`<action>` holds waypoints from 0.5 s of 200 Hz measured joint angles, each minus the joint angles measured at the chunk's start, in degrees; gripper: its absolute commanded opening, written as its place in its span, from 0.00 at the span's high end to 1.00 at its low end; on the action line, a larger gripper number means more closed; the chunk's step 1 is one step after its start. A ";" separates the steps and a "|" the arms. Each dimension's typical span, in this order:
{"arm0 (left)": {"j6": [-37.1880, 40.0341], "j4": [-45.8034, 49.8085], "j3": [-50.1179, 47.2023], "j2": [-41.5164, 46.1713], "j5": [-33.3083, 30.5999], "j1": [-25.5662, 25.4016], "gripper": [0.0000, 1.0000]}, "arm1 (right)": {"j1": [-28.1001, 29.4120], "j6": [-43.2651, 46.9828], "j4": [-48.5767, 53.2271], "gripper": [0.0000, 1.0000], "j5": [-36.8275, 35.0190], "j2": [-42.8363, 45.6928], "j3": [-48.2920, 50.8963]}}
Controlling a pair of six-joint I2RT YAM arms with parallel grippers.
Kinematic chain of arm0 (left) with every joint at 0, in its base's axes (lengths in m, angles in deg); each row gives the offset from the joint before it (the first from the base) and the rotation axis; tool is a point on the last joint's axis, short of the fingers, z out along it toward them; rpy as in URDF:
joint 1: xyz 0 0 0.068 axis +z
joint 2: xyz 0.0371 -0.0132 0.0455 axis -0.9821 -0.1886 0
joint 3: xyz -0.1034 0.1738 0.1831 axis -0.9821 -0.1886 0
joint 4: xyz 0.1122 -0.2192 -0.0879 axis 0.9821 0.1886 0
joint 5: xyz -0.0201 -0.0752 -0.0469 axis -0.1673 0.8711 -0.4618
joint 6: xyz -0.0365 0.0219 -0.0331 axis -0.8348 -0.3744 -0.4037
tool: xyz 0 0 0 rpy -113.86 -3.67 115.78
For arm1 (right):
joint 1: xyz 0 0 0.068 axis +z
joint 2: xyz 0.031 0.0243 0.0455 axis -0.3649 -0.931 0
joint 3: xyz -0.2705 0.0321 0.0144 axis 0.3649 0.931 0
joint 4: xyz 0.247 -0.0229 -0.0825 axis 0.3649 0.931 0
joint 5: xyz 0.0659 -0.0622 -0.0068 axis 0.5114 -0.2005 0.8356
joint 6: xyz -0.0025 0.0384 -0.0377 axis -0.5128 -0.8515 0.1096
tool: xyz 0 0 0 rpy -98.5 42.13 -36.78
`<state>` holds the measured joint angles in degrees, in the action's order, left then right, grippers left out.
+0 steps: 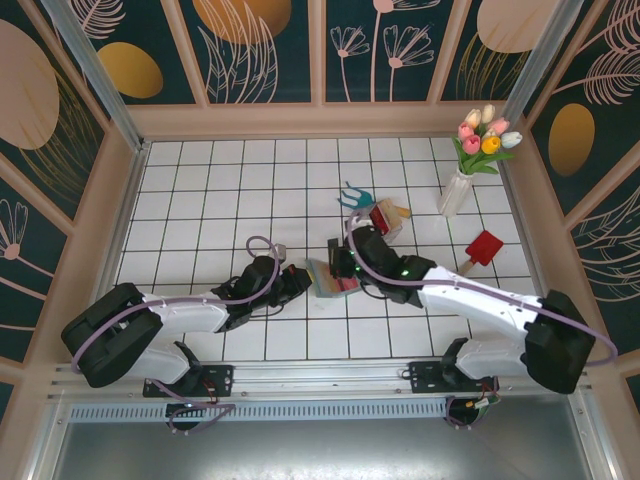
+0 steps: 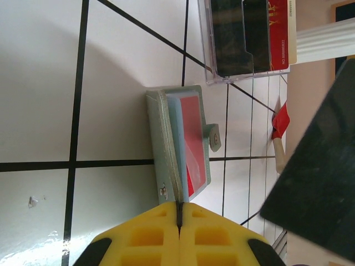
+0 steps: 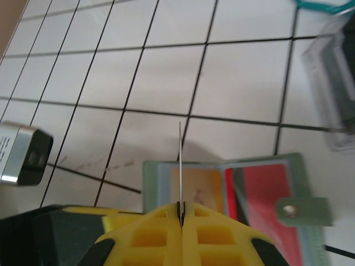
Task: Put the credit cards into the card holder
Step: Flip over the card slot in the card holder.
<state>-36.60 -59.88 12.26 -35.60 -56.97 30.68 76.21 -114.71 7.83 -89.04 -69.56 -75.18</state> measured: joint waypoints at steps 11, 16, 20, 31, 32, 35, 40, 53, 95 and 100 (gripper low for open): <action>-0.02 -0.02 0.00 0.00 0.00 0.00 1.00 | 1.29 -0.02 -0.81 1.00 -0.04 -1.60 -0.50; 0.00 -0.02 0.00 0.00 0.00 0.00 1.00 | 1.73 -0.02 -1.05 1.00 -0.04 -2.08 -0.61; -0.02 0.00 0.00 0.00 0.00 0.00 1.00 | 2.08 -0.02 -1.29 1.00 -0.07 -2.43 -0.66; -0.02 0.00 0.00 0.00 0.00 0.00 1.00 | 2.67 0.00 -1.92 1.00 -0.07 -3.10 -0.70; -0.02 -0.02 0.00 0.00 0.00 0.00 1.00 | 2.69 0.00 -1.92 1.00 -0.07 -3.15 -0.70; 0.00 0.00 0.00 0.00 0.00 0.00 1.00 | 2.75 0.00 -2.08 1.00 -0.07 -3.26 -0.72; -0.02 0.00 0.00 0.00 0.00 0.00 1.00 | 2.93 0.00 -2.19 1.00 -0.09 -3.45 -0.74; -0.02 0.00 0.00 0.00 0.02 0.00 1.00 | 3.02 -0.02 -2.47 1.00 -0.31 -3.96 -0.81; -0.02 0.00 0.02 -0.02 0.28 0.00 1.00 | 3.06 -0.02 -2.62 1.00 -0.31 -5.86 -1.07; -0.02 0.00 0.02 -0.02 0.42 0.00 1.00 | 3.06 -0.02 -2.64 1.00 -0.28 -6.03 -1.07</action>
<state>-36.62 -59.88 12.28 -35.62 -56.55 30.68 79.27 -114.73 5.19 -89.32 -75.59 -76.25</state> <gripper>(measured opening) 0.061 0.057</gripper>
